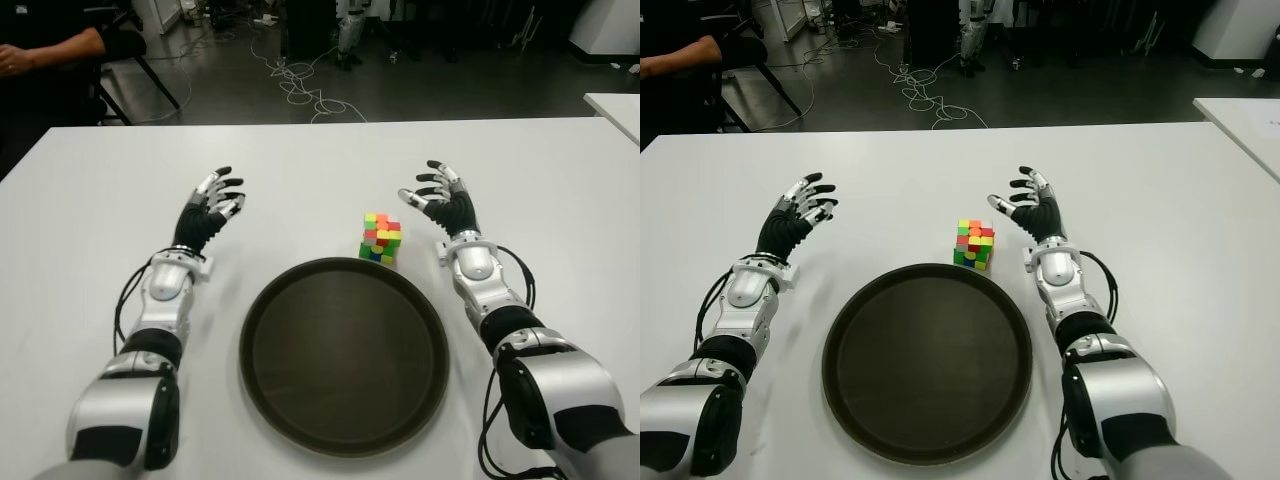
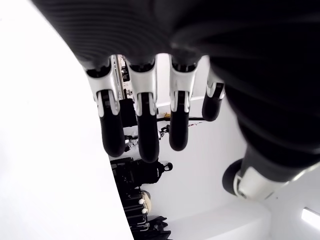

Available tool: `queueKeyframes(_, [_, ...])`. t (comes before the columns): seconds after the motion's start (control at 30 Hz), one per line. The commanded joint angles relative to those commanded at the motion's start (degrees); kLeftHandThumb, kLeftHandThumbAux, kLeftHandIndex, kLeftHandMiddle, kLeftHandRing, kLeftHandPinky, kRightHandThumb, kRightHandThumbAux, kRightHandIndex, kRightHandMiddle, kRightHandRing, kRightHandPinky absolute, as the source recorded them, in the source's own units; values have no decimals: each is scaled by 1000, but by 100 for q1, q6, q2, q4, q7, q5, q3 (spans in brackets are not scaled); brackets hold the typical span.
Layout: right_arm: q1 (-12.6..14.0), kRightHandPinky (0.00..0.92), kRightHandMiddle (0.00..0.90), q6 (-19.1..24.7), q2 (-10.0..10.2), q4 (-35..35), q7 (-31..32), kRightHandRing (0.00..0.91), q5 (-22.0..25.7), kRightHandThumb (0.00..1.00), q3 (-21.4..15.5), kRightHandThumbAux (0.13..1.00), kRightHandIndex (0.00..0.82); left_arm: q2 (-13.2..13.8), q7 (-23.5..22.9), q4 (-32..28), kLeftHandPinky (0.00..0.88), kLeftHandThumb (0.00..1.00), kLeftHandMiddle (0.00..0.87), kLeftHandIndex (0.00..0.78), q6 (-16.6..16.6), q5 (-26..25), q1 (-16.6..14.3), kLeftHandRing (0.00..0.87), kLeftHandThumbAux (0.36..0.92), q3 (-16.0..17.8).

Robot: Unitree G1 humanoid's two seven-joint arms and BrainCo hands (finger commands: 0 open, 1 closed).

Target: Pick up the Rubik's Cube and put it in the plate

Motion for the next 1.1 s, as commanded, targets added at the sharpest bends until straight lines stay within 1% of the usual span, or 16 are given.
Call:
queueKeyframes(0.2, [9, 314, 230, 11, -14, 16, 57, 266, 16, 144, -3, 681, 132, 2, 30, 26, 182, 262, 144, 75, 57, 20, -4, 158, 597, -18])
queueKeyframes(0.3, [-6, 253, 171, 106, -17, 49, 121, 209, 33, 120, -13, 657, 93, 11, 42, 43, 156, 224, 77, 38, 128, 49, -8, 103, 562, -44])
queueKeyframes(0.47, [-29, 196, 124, 212, -7, 60, 160, 160, 66, 96, -46, 631, 54, 28, 44, 56, 139, 199, 36, 11, 187, 82, -20, 68, 533, -67])
queueKeyframes(0.7, [-38, 169, 95, 336, -15, 29, 103, 128, -2, 69, 7, 607, 31, 51, 62, 76, 120, 168, 23, 0, 222, 156, -28, 52, 514, -123])
queueKeyframes(1.1, [-51, 174, 94, 417, -29, 2, 112, 131, -31, 56, 62, 581, 38, 79, 36, 112, 88, 164, 36, 0, 202, 146, -30, 43, 535, -140])
